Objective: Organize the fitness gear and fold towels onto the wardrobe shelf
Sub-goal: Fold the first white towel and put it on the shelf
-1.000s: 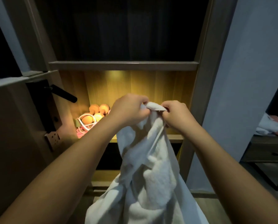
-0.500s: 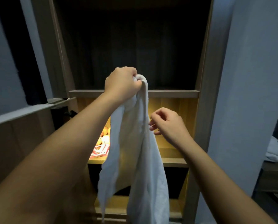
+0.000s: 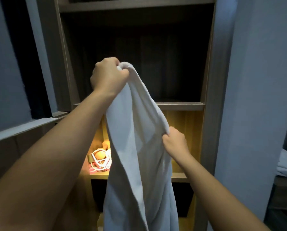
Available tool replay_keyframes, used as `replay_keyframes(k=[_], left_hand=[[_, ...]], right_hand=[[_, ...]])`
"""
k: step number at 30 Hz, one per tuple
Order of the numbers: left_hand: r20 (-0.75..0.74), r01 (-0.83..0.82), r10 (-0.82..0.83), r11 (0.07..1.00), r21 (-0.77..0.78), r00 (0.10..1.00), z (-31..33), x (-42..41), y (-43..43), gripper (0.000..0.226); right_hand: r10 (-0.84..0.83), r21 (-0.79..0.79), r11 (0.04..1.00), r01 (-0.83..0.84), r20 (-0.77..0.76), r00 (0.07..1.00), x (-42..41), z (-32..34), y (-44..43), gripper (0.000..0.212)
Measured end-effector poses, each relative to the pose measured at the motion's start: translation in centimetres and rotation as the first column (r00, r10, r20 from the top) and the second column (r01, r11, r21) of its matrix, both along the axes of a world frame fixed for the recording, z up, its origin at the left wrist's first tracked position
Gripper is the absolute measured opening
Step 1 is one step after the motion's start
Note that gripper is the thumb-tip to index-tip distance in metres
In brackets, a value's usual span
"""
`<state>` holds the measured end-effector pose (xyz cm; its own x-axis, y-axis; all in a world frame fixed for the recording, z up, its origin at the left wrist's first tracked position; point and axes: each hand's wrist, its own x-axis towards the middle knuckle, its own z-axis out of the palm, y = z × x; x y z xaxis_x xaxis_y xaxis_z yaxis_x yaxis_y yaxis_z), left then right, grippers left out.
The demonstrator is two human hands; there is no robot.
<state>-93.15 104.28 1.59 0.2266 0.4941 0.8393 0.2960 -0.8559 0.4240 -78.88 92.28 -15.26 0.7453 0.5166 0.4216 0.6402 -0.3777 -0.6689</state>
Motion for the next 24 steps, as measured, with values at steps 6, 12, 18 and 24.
replay_keyframes(k=[6, 12, 18, 24], left_hand=[[-0.322, 0.010, -0.034, 0.997, -0.074, 0.946, -3.7, 0.2, 0.7, 0.028], [-0.480, 0.414, -0.387, 0.909, -0.054, 0.787, -7.2, 0.8, 0.4, 0.025], [-0.474, 0.493, -0.444, 0.870, -0.024, 0.761, -7.6, 1.4, 0.1, 0.018], [-0.284, 0.114, -0.003, 0.920, 0.375, 0.959, -4.0, 2.1, 0.0, 0.020]], right_hand=[[0.153, 0.302, 0.938, -0.170, 0.080, 0.985, 0.2, 3.6, -1.1, 0.014], [0.233, 0.244, 0.931, -0.273, 0.181, 0.956, 0.1, 7.1, -1.2, 0.016], [0.243, 0.153, 0.952, -0.263, 0.139, 0.960, 0.2, 7.8, -1.4, 0.024], [0.249, 0.073, 0.964, -0.255, 0.073, 0.966, 0.2, 7.9, -1.3, 0.015]])
